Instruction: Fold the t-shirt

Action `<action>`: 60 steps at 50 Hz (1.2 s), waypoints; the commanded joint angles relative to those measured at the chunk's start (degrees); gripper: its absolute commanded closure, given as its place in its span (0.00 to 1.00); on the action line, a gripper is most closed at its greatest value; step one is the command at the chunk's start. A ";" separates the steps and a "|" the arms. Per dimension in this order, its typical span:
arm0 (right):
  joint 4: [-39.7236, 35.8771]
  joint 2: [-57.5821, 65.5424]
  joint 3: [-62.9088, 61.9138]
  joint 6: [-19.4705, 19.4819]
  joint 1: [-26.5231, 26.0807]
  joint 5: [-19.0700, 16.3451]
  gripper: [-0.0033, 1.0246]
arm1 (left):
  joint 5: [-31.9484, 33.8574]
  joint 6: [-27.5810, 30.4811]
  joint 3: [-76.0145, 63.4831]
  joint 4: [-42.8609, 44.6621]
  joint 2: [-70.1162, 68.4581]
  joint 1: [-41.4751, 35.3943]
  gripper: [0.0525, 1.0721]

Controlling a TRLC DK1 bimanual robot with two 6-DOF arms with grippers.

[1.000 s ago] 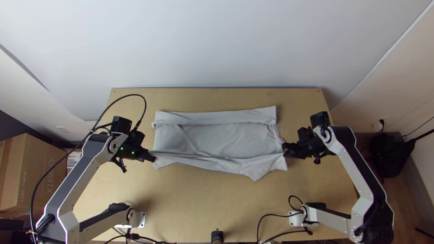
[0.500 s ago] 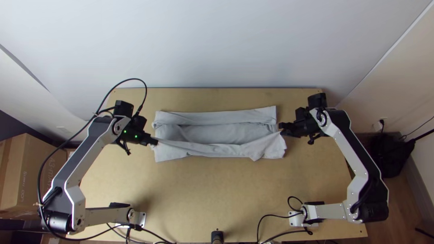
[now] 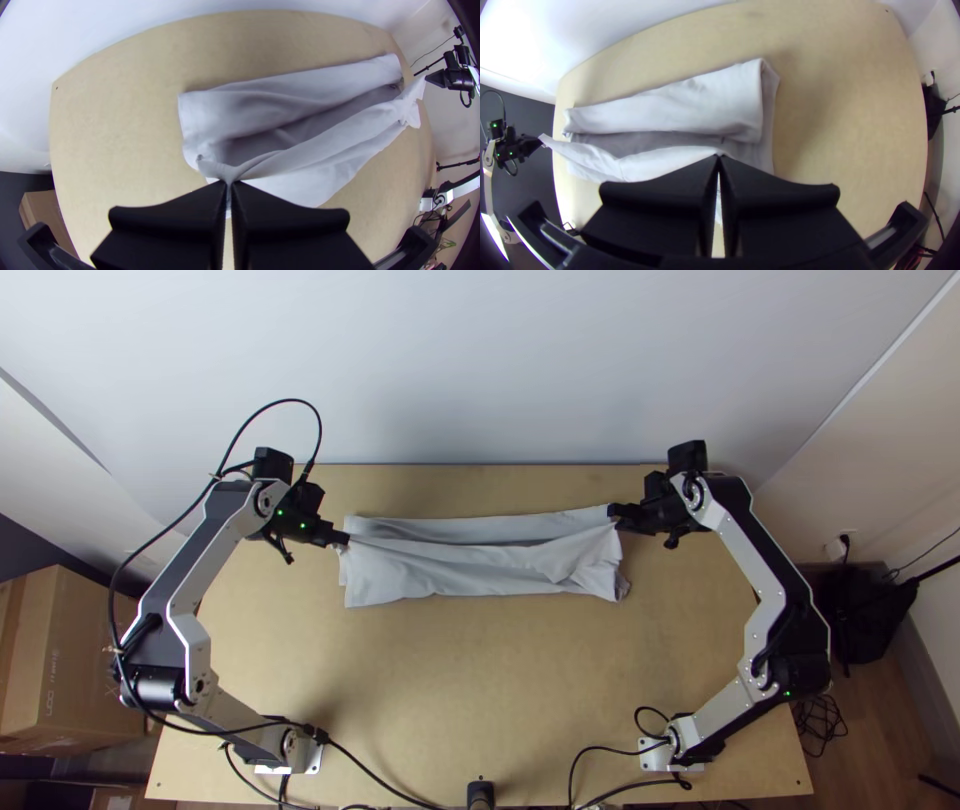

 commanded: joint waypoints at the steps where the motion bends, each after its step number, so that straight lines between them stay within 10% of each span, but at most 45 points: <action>1: 1.02 3.20 3.97 0.98 0.87 1.26 0.97 | 0.45 1.14 4.40 0.12 3.05 0.63 0.97; 33: 2.77 20.95 19.61 5.20 0.96 1.52 0.97 | 0.63 -2.20 12.57 2.05 16.94 1.15 0.96; 36: 3.13 22.62 20.93 5.55 0.87 1.96 0.96 | 0.63 -2.99 12.57 3.02 17.73 1.24 0.69; 39: 4.97 23.41 21.37 6.61 0.60 2.93 0.79 | 0.63 -3.96 12.66 3.37 18.43 1.33 0.08; 45: 6.20 23.50 22.42 8.37 -0.10 3.37 0.03 | 2.04 -5.89 12.84 4.51 18.70 2.38 0.04; 60: 12.00 12.69 14.42 14.78 -3.35 3.72 0.04 | 12.41 -11.52 11.87 1.70 15.88 7.92 0.04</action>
